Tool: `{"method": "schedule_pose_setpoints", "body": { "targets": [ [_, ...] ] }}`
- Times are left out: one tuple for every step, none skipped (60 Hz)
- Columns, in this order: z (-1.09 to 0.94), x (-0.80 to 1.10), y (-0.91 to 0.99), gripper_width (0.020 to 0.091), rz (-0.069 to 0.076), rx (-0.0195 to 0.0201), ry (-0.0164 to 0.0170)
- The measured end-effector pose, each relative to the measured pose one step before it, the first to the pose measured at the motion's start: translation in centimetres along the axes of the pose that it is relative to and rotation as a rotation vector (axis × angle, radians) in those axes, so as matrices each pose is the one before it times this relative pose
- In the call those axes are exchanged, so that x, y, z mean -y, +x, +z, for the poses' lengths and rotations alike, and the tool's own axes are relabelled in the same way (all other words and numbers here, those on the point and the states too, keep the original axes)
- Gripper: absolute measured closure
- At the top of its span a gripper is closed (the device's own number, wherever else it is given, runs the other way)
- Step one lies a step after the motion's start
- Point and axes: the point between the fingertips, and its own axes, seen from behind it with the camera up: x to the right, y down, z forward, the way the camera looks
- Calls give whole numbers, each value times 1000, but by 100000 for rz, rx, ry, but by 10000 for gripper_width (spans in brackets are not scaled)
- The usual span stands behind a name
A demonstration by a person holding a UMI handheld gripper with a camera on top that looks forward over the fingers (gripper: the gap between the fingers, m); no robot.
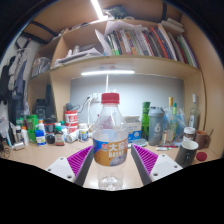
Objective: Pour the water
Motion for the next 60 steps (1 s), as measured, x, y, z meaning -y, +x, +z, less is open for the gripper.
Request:
{"method": "schedule_pose_setpoints", "body": {
  "targets": [
    [279,-78,-48,302,256,260,54],
    [223,-16,-38,315,79,224,-92],
    [200,22,-53,323,83,243,90],
    [191,66,-34,398,64,195,303],
    [185,88,-3,473,-28,107,399],
    [161,72,-62,479,109,467,407],
    [157,-30,123,524,241,-353,34],
    [135,-62,157,525,-94,-555,-223],
    [7,21,158,532,-378,-771,96],
    [8,62,81,543,-438,-478,459],
    [10,50,108,551,-573,-423,442],
    [30,28,13,555,-230,-164,416],
    [55,31,-8,577,10,34,533],
    [84,-32,-2,593,178,61,339],
    [79,-56,101,608,450,-271,29],
    [55,-64,121,625,557,-325,-232],
    [23,20,123,638,602,-242,-110],
    [21,-81,116,648,245,-289,-552],
    [-5,-21,90,650,-38,-230,-486],
    [2,-18,57,651,-116,-11,-312],
    [-18,8,-33,651,-62,296,-292],
    [5,7,-41,651,70,414,-88],
    [14,15,-30,652,22,387,45],
    [21,35,-57,670,-39,425,175],
    [34,-26,-14,674,-31,391,-37],
    [10,11,33,676,219,251,-57],
    [0,-5,28,676,132,279,-322],
    [8,-17,92,675,169,218,-438],
    [1,12,95,675,377,246,-516],
    [-27,47,95,675,853,452,-469],
    [-6,81,234,675,1604,1207,164],
    [-68,271,28,675,2059,951,55],
    [-100,411,54,676,2621,1114,494],
    [-128,480,108,676,3089,1083,610],
    [-153,490,196,675,3447,872,517],
    [-168,512,291,675,3799,579,533],
    [-157,598,376,674,4144,390,640],
    [-91,585,156,674,4269,-9,599],
    [-214,704,205,675,4759,-182,669],
    [1,548,607,674,4635,1355,966],
    [-141,711,314,675,5067,655,851],
    [-111,680,317,675,5257,601,729],
    [-93,638,312,675,5468,592,673],
    [-40,584,319,675,5582,533,655],
    [-31,606,306,675,5739,503,682],
    [33,630,380,673,5883,380,867],
    [39,584,308,674,6193,-271,1076],
    [113,503,506,675,6430,-63,669],
    [332,463,665,677,6554,-108,392],
    [172,367,565,676,6839,-356,-160],
    [183,246,558,677,6755,-473,-570],
    [175,149,600,676,6790,-544,-912],
    [113,177,488,679,6664,-394,-925],
    [140,233,459,675,6398,-49,-855],
    [114,300,327,675,6198,66,-493],
    [89,347,250,673,5835,206,-151],
    [-191,-7,-153,675,5523,-163,707],
    [158,302,47,675,4433,592,187],
    [82,284,71,676,3807,587,216],
    [447,581,354,677,2888,329,156]
  ]
}}
